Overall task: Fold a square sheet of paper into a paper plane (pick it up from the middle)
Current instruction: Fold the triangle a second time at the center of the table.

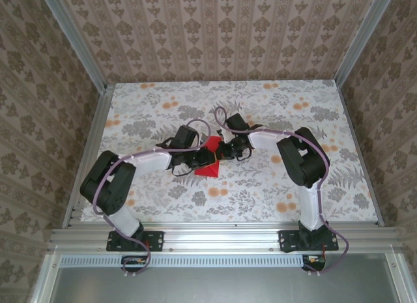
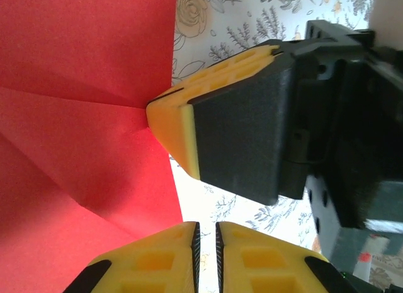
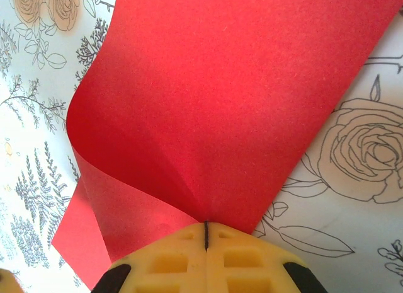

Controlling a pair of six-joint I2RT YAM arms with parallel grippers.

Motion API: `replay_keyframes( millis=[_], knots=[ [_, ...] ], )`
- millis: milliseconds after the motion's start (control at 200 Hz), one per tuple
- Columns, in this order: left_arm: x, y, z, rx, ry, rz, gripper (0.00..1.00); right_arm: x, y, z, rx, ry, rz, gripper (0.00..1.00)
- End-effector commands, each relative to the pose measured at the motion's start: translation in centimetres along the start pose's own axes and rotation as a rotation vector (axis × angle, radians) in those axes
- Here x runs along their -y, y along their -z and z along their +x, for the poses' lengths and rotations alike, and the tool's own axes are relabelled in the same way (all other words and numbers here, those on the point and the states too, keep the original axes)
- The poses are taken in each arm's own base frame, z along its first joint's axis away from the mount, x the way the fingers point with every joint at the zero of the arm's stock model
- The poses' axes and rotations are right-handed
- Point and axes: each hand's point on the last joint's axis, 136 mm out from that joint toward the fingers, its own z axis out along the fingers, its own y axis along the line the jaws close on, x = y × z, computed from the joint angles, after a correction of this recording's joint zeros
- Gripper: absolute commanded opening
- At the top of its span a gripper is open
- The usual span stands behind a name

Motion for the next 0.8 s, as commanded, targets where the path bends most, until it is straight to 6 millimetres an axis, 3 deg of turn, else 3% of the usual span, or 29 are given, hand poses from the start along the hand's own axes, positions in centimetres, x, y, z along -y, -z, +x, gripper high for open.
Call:
replay_keyframes(
  millis=[0,220,795],
  knots=[
    [-0.6,-1.1,-0.2,-0.001,0.027,-0.028,0.15,1.9,-1.4,1.8,-0.066,-0.031,0.067,0.05],
    [-2.6,-1.9,0.1,-0.005,0.055,-0.104,0.12,1.9,-1.4,1.9,-0.070,-0.033,0.067,0.05],
    [-3.9,-2.2,0.1,0.005,0.076,-0.148,0.11,2.2,-1.7,2.1,-0.082,-0.044,0.072,0.21]
  ],
)
